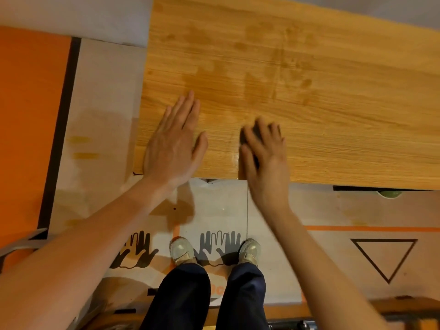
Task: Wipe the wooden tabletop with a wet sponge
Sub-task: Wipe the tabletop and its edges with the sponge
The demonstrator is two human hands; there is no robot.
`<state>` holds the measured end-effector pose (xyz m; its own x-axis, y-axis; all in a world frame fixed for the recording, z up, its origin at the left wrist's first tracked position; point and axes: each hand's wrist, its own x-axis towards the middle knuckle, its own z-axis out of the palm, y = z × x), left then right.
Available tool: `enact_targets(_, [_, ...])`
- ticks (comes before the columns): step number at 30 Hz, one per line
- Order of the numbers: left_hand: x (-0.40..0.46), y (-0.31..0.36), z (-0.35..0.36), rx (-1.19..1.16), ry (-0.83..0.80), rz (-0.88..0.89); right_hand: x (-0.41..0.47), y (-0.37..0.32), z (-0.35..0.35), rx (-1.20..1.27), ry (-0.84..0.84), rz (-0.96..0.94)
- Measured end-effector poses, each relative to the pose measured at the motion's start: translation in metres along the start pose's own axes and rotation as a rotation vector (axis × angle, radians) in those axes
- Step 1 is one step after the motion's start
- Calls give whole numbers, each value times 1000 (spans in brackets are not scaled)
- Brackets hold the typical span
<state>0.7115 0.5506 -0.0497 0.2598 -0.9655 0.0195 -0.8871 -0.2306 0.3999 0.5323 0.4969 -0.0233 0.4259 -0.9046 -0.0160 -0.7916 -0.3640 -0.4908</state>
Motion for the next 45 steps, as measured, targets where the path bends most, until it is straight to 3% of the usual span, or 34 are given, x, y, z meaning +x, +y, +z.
enact_targets(3, [0,-2,2,-5,-4,-4,-42,-7,8,-41,-24,-35])
enact_targets(10, [1,-3,1,-28,4,-7,25,-1,5,-126,-61,-100])
enact_targets(15, [1,-2,2,-26,-7,-17,15,70,-40,-107,111,221])
enact_targets(19, [2,-3,2,-9,-24,-14,32,47,-21,-131,213,379])
enact_targets(24, [2,-4,3,31,12,-1,43,-34,34,-84,122,78])
enact_targets(28, [0,-2,3,47,21,-6,42,0,11,-95,-21,-168])
enact_targets(32, [2,-2,3,60,-20,-25,41,77,-40,16,120,111])
enact_targets(35, [1,-2,4,6,12,-29,47,80,-42,64,190,282])
enact_targets(41, [2,-1,3,-40,-26,-63,71,-13,16,21,40,-113])
enact_targets(45, [4,0,1,-89,-59,-102,76,29,-9,-1,-59,-247])
